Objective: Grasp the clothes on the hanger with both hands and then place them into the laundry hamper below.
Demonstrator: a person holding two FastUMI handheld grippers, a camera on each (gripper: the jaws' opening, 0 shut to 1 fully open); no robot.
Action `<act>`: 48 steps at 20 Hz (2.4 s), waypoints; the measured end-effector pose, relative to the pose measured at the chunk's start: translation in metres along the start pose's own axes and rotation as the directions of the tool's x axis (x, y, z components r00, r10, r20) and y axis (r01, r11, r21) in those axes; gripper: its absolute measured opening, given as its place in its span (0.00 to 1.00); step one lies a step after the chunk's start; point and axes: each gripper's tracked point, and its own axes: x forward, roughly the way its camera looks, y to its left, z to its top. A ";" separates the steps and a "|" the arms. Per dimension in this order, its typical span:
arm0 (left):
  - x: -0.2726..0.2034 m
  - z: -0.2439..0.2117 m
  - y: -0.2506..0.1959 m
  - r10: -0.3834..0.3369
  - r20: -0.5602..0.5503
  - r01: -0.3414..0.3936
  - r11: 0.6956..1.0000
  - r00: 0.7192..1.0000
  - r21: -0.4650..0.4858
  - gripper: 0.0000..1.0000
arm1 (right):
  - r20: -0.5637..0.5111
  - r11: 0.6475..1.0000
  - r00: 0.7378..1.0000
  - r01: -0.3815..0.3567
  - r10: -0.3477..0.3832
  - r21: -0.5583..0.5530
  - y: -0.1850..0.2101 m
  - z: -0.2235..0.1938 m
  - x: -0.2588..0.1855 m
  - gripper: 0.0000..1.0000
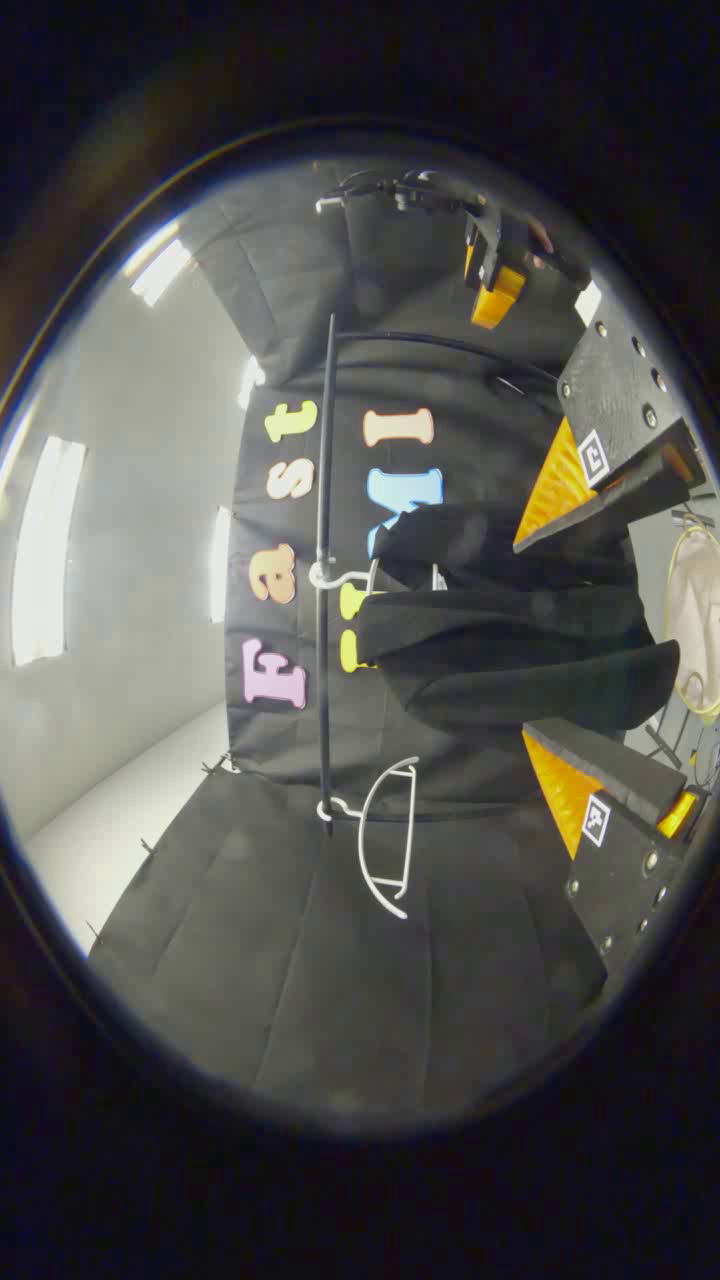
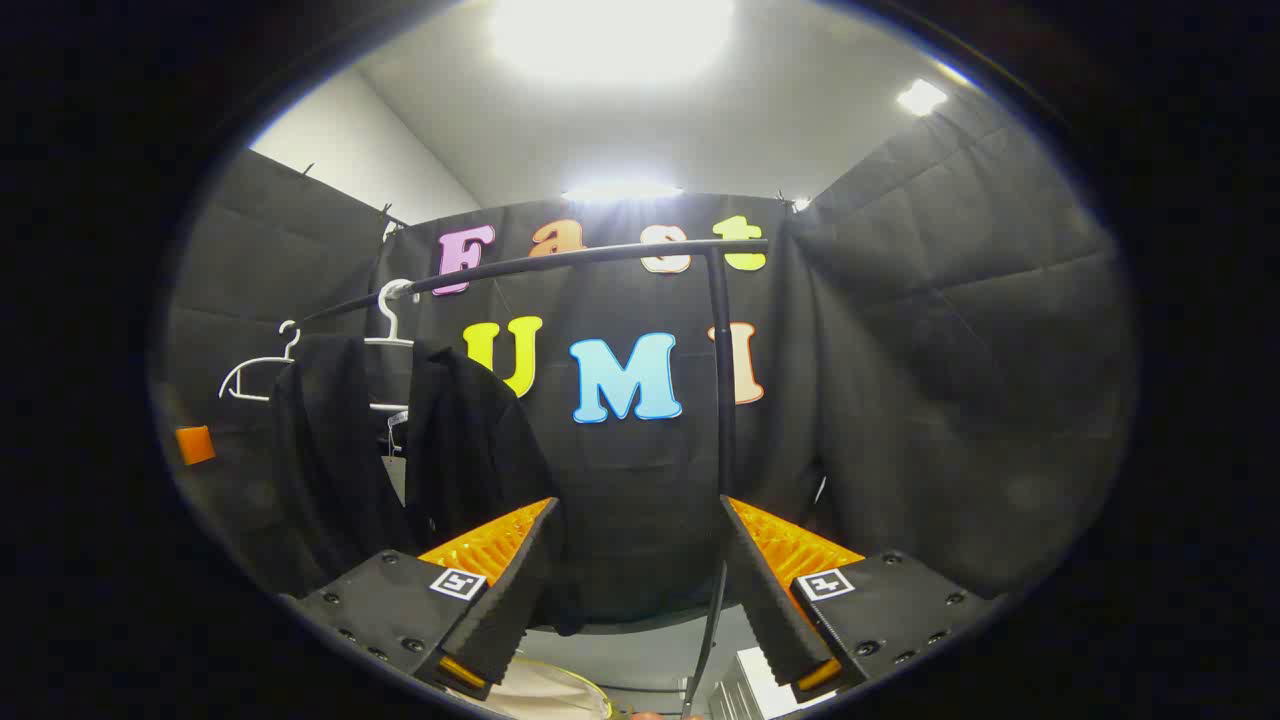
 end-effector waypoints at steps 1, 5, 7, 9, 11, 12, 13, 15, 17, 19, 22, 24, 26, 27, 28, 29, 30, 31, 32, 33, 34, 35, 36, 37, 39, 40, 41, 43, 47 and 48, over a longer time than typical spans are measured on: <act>-0.001 0.000 0.002 0.000 -0.003 0.000 1.000 1.000 0.001 0.94 | -0.001 1.000 1.000 -0.001 0.001 0.004 0.002 0.002 0.001 0.96; -0.005 -0.006 0.007 -0.005 -0.027 0.006 1.000 1.000 0.018 0.94 | 0.006 1.000 1.000 -0.002 0.002 0.001 0.007 0.007 -0.001 0.96; -0.006 -0.010 0.011 -0.007 -0.036 0.008 1.000 0.999 0.020 0.94 | 0.005 1.000 1.000 -0.004 0.004 0.002 0.010 0.006 -0.004 0.97; -0.008 -0.010 0.013 -0.013 -0.040 0.013 1.000 0.999 0.018 0.94 | -0.001 1.000 1.000 -0.008 0.008 0.003 0.015 0.006 -0.007 0.97; -0.008 -0.012 0.017 -0.015 -0.046 0.016 1.000 0.999 0.022 0.94 | -0.004 1.000 1.000 -0.005 0.005 -0.010 0.014 0.006 -0.008 0.97; -0.007 -0.013 0.019 -0.015 -0.052 0.016 1.000 0.999 0.022 0.94 | -0.006 1.000 1.000 -0.005 0.005 -0.015 0.017 0.009 -0.010 0.97; -0.007 -0.016 0.020 -0.015 -0.059 0.016 1.000 0.998 0.020 0.94 | -0.003 1.000 1.000 -0.007 0.007 -0.016 0.020 0.013 -0.011 0.97; -0.001 -0.019 0.026 -0.011 -0.065 0.012 1.000 0.998 0.016 0.94 | -0.003 1.000 1.000 -0.020 0.020 -0.016 0.028 0.014 -0.009 0.97; 0.005 -0.021 0.030 0.001 -0.070 0.000 1.000 0.998 0.013 0.94 | -0.018 0.999 0.999 -0.037 0.036 -0.022 0.034 0.012 -0.004 0.97; 0.011 -0.025 0.030 0.007 -0.083 -0.007 1.000 0.997 0.000 0.94 | -0.028 0.998 0.998 -0.050 0.049 -0.026 0.037 0.012 -0.002 0.97; 0.020 -0.021 0.020 0.001 -0.087 -0.002 1.000 0.996 -0.007 0.94 | -0.033 0.997 0.997 -0.065 0.064 -0.031 0.040 0.011 0.006 0.97; 0.029 -0.017 0.018 0.014 -0.084 -0.012 1.000 0.996 0.026 0.94 | -0.039 0.997 0.997 -0.073 0.072 -0.030 0.040 0.009 0.016 0.97; 0.042 -0.012 0.010 0.027 -0.073 -0.024 0.999 0.997 0.045 0.94 | -0.049 0.996 0.995 -0.085 0.084 -0.019 0.040 0.004 0.029 0.97; 0.049 -0.011 0.006 0.036 -0.068 -0.033 0.998 0.997 0.044 0.94 | -0.053 0.996 0.995 -0.091 0.090 -0.014 0.040 0.002 0.036 0.97; 0.056 -0.011 0.000 0.045 -0.069 -0.042 0.998 0.997 0.041 0.94 | -0.055 0.996 0.994 -0.094 0.094 -0.009 0.039 0.000 0.045 0.96; 0.064 -0.012 -0.004 0.063 -0.080 -0.059 0.997 0.995 0.042 0.94 | -0.064 0.995 0.993 -0.096 0.096 -0.007 0.038 -0.003 0.052 0.96; 0.073 -0.012 -0.005 0.076 -0.084 -0.072 0.996 0.994 0.044 0.94 | -0.069 0.995 0.993 -0.098 0.097 -0.005 0.035 -0.006 0.058 0.97; 0.083 -0.010 -0.011 0.078 -0.078 -0.075 0.996 0.994 0.043 0.96 | -0.067 0.995 0.993 -0.101 0.100 -0.004 0.032 -0.006 0.065 0.97; 0.092 -0.006 -0.017 0.080 -0.071 -0.078 0.996 0.994 0.039 0.95 | -0.065 0.995 0.993 -0.103 0.102 -0.003 0.030 -0.006 0.070 0.97; 0.102 -0.006 -0.019 0.087 -0.074 -0.085 0.996 0.993 0.035 0.95 | -0.066 0.994 0.992 -0.106 0.106 0.002 0.028 -0.007 0.076 0.96; 0.112 -0.006 -0.021 0.094 -0.076 -0.092 0.995 0.993 0.031 0.95 | -0.063 0.994 0.992 -0.110 0.110 0.009 0.026 -0.008 0.081 0.96; 0.122 -0.006 -0.024 0.100 -0.074 -0.098 0.995 0.992 0.026 0.95 | -0.060 0.993 0.992 -0.113 0.114 0.016 0.024 -0.009 0.086 0.96; 0.133 -0.004 -0.026 0.108 -0.072 -0.106 0.994 0.992 0.025 0.95 | -0.059 0.993 0.992 -0.114 0.115 0.023 0.023 -0.011 0.091 0.96; 0.143 -0.003 -0.027 0.116 -0.071 -0.114 0.993 0.991 0.025 0.95 | -0.062 0.993 0.991 -0.115 0.117 0.030 0.021 -0.014 0.095 0.97; 0.160 -0.004 -0.029 0.134 -0.075 -0.133 0.991 0.988 0.030 0.95 | -0.074 0.991 0.989 -0.128 0.131 0.045 0.023 -0.021 0.102 0.95; 0.169 -0.005 -0.029 0.148 -0.079 -0.146 0.989 0.986 0.032 0.94 | -0.075 0.989 0.987 -0.139 0.142 0.046 0.025 -0.024 0.106 0.94; 0.178 -0.007 -0.030 0.157 -0.082 -0.155 0.987 0.984 0.032 0.94 | -0.075 0.988 0.986 -0.147 0.150 0.042 0.026 -0.026 0.111 0.95; 0.194 -0.011 -0.033 0.175 -0.087 -0.173 0.984 0.981 0.034 0.94 | -0.079 0.985 0.983 -0.165 0.168 0.044 0.029 -0.030 0.119 0.95; 0.224 -0.022 -0.036 0.206 -0.105 -0.204 0.979 0.973 0.025 0.94 | -0.078 0.977 0.975 -0.203 0.207 0.058 0.037 -0.034 0.137 0.96; 0.232 -0.026 -0.037 0.212 -0.113 -0.212 0.977 0.971 0.013 0.94 | -0.076 0.976 0.974 -0.209 0.213 0.056 0.038 -0.034 0.141 0.92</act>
